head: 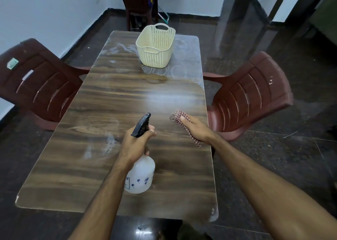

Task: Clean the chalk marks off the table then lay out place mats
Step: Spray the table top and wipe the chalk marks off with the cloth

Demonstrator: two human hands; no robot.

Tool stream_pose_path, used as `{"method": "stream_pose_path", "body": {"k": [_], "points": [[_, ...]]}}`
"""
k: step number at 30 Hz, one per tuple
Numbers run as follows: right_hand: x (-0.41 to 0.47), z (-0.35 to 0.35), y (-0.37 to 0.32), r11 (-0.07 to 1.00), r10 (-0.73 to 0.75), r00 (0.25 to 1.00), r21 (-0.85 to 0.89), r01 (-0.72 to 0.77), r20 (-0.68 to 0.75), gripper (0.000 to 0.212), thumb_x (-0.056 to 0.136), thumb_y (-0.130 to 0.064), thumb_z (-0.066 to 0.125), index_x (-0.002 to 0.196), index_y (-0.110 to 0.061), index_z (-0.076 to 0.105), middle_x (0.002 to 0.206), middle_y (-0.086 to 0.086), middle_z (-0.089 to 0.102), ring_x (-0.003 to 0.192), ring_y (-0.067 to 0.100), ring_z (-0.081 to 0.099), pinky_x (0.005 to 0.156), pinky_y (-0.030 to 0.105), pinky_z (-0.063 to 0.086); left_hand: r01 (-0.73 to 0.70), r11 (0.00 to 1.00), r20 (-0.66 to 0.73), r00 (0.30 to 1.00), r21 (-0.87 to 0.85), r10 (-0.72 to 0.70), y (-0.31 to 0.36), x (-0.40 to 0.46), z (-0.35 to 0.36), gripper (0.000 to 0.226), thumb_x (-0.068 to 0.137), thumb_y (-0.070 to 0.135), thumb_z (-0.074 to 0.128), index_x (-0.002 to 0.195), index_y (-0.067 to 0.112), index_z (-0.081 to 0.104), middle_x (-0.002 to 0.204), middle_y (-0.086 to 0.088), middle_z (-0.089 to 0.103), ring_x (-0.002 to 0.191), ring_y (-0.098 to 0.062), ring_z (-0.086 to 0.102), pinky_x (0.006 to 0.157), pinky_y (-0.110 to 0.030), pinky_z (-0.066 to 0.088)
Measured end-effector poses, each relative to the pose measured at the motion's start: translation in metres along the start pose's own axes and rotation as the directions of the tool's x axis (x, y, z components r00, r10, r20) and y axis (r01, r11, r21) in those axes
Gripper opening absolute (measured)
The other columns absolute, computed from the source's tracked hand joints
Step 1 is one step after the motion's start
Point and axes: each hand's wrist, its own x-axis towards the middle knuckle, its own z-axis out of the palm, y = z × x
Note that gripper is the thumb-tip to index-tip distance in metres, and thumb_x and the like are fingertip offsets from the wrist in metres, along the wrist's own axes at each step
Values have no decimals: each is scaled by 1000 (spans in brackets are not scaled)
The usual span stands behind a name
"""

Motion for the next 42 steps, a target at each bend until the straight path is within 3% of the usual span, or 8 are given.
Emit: {"method": "stream_pose_path", "body": {"k": [3,23,25,28,33,36,39,42], "points": [[-7,-11,0,999,-10,1000,-41,11,16,45,107,-33,39,148,-14,43,145,-2,50,126,1,41,97,8,28,6,999,-38,999,31,-5,-2,-4,12,6,91,10,64,93,7,68,97,-15,71,36,-16,43,41,-27,41],[-20,-198,51,968,-143,967,-175,182,212,43,106,-31,41,142,-9,49,139,3,56,125,12,51,106,24,35,-75,997,-270,961,-31,64,28,2,224,5,90,12,64,93,9,68,97,-13,71,35,-17,43,41,-22,40],[-20,-213,55,968,-161,967,-162,194,196,42,106,-29,42,142,-8,49,137,3,57,122,10,51,103,16,35,-83,996,-271,960,-36,70,31,7,239,4,89,12,65,91,11,68,96,-13,72,35,-19,44,42,-22,41],[-14,-231,61,966,-184,968,-149,210,172,38,106,-24,43,139,-6,50,129,-2,57,116,5,49,84,-3,32,-95,994,-259,962,-44,81,36,19,258,2,88,12,66,88,12,68,98,-15,71,37,-21,45,42,-23,40],[6,-255,66,961,-195,959,-154,228,205,37,106,-26,42,139,-10,51,131,-4,57,118,9,52,94,13,35,-108,993,-273,957,-38,94,45,50,285,3,89,12,65,89,10,67,97,-14,71,34,-14,45,39,-22,39],[28,-273,67,962,-197,953,-144,234,231,38,106,-26,42,140,-10,50,133,-6,56,118,7,51,91,7,35,-120,992,-277,955,-30,107,51,78,301,6,89,13,65,90,7,67,97,-12,72,33,-17,43,40,-23,40],[53,-294,67,955,-203,951,-165,245,232,38,107,-26,42,139,-9,50,136,2,57,120,11,52,95,12,35,-130,990,-283,953,-53,110,60,111,314,2,88,13,66,87,12,67,100,-10,72,33,-18,43,41,-23,40],[76,-316,70,960,-174,953,-172,220,247,37,107,-25,41,138,-7,51,129,-4,57,116,9,52,84,0,36,-117,991,-296,951,-62,94,68,140,327,3,89,14,66,88,13,68,100,-10,72,33,-19,44,42,-24,40]]}}
